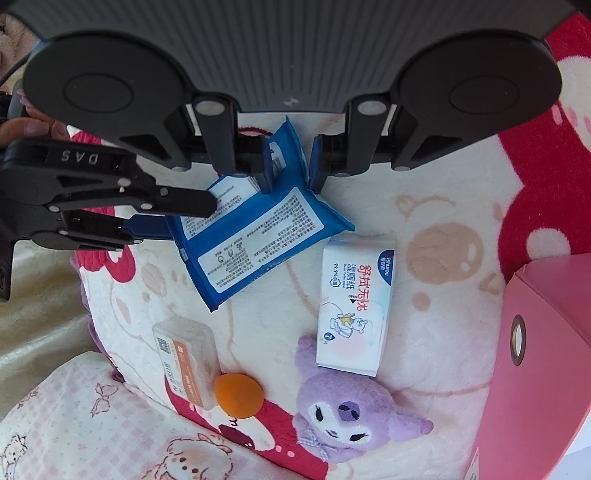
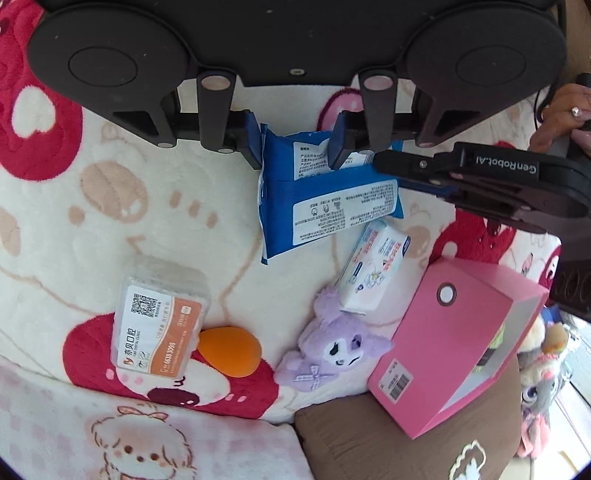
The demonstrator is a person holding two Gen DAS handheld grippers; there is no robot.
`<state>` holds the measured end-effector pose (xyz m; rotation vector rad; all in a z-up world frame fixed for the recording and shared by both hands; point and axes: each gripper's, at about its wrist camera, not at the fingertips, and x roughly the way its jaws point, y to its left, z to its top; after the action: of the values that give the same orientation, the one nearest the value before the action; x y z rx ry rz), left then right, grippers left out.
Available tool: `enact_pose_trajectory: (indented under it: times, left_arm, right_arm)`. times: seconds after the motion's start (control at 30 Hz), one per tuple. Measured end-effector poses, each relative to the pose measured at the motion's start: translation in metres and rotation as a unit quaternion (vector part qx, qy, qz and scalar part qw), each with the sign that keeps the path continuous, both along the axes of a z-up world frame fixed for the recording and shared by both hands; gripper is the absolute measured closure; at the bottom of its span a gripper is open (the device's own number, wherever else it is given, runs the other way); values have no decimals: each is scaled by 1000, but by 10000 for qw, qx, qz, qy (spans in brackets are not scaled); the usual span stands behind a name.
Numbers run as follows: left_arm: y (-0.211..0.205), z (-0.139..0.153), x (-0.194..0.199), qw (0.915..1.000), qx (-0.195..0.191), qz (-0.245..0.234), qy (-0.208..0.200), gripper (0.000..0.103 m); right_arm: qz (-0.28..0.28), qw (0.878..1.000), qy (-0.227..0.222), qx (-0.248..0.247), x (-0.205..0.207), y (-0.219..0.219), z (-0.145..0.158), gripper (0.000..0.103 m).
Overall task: Organize objects
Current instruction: 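Lift the blue wet-wipe pack with the left gripper toward the pink box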
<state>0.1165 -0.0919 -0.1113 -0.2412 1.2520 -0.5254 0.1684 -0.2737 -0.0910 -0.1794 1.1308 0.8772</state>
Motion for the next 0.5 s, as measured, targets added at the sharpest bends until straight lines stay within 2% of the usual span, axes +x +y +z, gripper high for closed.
enact_pose_trajectory:
  times: [0.5]
  left_arm:
    - [0, 19, -15, 9997, 33, -99, -222, 84]
  right_arm:
    - [44, 9995, -228, -200, -20, 9, 13, 58]
